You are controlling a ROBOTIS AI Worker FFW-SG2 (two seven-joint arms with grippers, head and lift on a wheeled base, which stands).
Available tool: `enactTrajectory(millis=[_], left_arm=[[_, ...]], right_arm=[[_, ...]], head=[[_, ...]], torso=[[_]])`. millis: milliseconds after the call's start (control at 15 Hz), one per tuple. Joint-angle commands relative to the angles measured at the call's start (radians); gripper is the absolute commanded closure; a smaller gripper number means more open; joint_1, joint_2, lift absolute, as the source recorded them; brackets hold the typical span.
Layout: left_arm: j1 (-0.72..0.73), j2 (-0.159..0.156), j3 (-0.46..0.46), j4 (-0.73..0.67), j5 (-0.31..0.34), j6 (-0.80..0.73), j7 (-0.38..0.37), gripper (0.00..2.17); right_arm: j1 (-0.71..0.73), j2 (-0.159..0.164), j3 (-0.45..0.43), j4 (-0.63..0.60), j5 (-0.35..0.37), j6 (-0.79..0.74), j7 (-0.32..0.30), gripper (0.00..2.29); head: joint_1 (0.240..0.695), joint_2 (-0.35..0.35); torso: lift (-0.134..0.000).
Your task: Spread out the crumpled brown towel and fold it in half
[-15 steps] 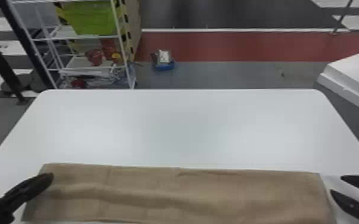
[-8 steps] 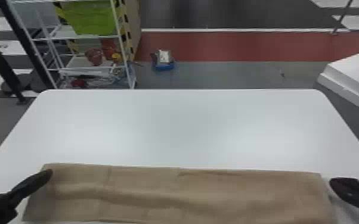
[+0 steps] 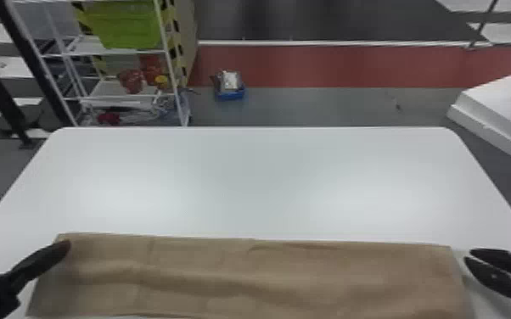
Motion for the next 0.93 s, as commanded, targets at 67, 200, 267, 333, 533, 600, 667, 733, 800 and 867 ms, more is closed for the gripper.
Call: enactTrajectory(millis=[67,200,267,333,533,600,667,733,800,867], left_arm=[[-0.001,-0.003,0.000,0.000,-0.002,-0.003,0.002,1.15],[-0.001,-0.003,0.000,0.002,-0.004,-0.006,0.003,1.15],[-0.001,-0.003,0.000,0.003,-0.004,-0.006,0.003,1.15],[0.000,-0.003,0.000,0.003,-0.004,-0.006,0.002,1.15],[0.000,-0.003,0.000,0.008,-0.004,-0.009,0.000,1.16],[0.000,-0.003,0.001,0.008,-0.004,-0.012,-0.001,1.16],[0.000,-0.003,0.004,0.008,-0.002,-0.012,-0.004,1.16],[0.000,-0.003,0.007,0.006,-0.002,-0.012,-0.007,1.16],[0.000,-0.003,0.012,0.008,0.001,-0.012,-0.009,1.16],[0.000,-0.003,0.013,0.009,0.001,-0.012,-0.010,1.16]], right_arm=[[-0.003,-0.007,-0.013,-0.013,-0.040,0.115,0.015,0.48],[-0.009,-0.007,-0.013,-0.007,-0.063,0.149,0.030,0.48],[-0.012,-0.004,-0.011,-0.005,-0.081,0.179,0.046,0.48],[-0.012,0.000,-0.010,-0.008,-0.108,0.201,0.058,0.48],[-0.015,0.019,0.001,-0.022,-0.117,0.228,0.063,0.49],[-0.018,0.022,0.010,-0.027,-0.111,0.244,0.063,0.50],[-0.023,0.022,0.015,-0.027,-0.103,0.247,0.061,0.51],[-0.028,0.023,0.024,-0.027,-0.091,0.250,0.061,0.61],[-0.029,0.025,0.030,-0.025,-0.081,0.250,0.058,0.62],[-0.031,0.025,0.036,-0.025,-0.075,0.253,0.056,0.62]], head=[[0.695,0.019],[0.695,0.017],[0.695,0.018],[0.695,0.020],[0.695,0.040],[0.695,0.045],[0.695,0.055],[0.695,0.060],[0.695,0.065],[0.695,0.069]], torso=[[-0.124],[-0.124],[-0.124],[-0.124],[-0.124],[-0.124],[-0.124],[-0.124],[-0.124],[-0.124]])
